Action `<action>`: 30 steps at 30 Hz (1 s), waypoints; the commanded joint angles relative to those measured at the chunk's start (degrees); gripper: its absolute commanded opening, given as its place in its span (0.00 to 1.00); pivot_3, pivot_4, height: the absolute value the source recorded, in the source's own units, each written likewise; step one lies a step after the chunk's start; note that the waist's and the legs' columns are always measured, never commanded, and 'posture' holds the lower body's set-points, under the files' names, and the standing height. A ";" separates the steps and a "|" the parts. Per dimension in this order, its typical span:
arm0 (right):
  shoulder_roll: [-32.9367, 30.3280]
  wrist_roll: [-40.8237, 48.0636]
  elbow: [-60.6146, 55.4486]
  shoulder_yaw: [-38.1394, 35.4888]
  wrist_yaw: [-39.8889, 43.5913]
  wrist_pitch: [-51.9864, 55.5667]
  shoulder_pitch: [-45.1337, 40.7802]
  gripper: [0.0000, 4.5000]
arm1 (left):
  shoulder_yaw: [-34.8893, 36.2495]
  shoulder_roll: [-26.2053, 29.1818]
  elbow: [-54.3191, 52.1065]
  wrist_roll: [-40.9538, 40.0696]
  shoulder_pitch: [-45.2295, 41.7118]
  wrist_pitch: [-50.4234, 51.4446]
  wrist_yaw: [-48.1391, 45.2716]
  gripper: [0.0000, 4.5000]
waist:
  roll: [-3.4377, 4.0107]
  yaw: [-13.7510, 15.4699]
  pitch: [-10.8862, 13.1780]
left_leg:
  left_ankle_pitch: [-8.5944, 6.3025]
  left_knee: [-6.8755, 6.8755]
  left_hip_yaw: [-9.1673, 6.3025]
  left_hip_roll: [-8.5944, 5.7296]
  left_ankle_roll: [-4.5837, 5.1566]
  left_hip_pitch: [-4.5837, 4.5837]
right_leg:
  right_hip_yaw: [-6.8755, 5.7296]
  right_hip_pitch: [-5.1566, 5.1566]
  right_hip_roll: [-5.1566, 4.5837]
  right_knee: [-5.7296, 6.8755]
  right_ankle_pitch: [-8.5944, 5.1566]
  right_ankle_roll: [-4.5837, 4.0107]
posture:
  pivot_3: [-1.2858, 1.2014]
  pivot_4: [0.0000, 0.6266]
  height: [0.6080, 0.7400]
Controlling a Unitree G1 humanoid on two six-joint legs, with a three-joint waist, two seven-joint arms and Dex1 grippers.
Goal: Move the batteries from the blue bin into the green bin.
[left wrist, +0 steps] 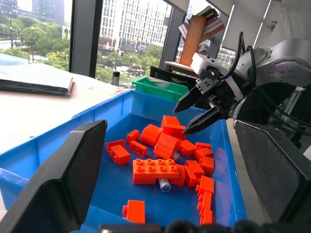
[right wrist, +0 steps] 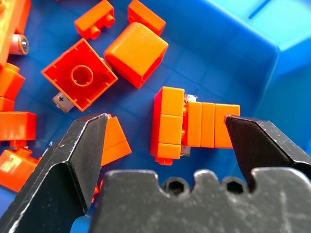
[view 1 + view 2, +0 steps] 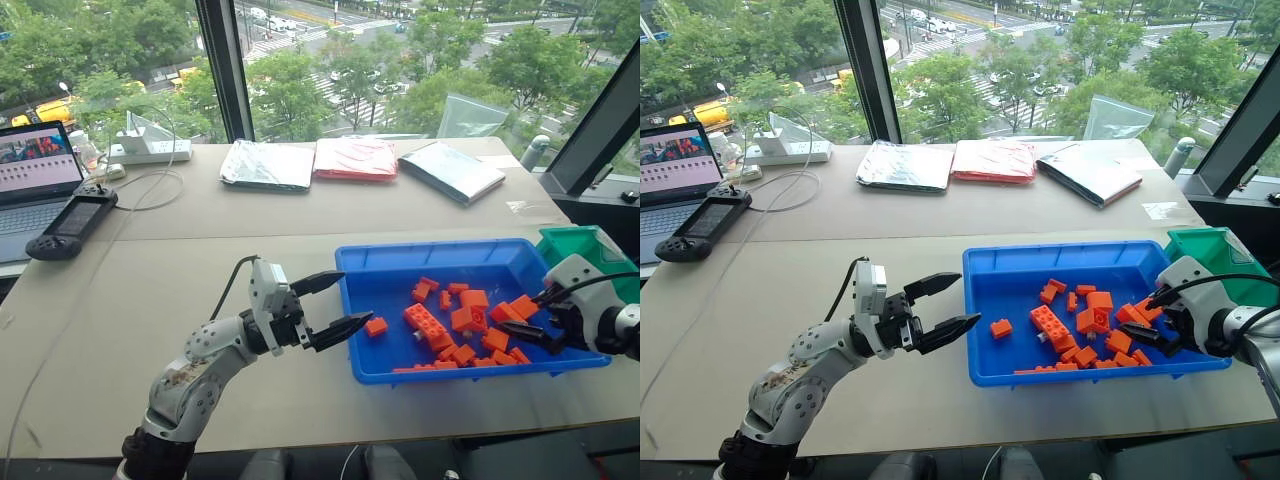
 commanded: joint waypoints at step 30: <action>2.34 0.90 -3.64 -7.53 -2.57 2.72 0.47 0.65 | 0.31 0.19 -2.15 -0.71 -1.20 1.62 1.45 1.00 | 0.00 0.12 0.00 | 0.00 0.01 -0.20 -0.02 0.00 0.01 | 0.00 0.03 -0.01 0.01 0.00 0.00 | 0.52 0.24 1.00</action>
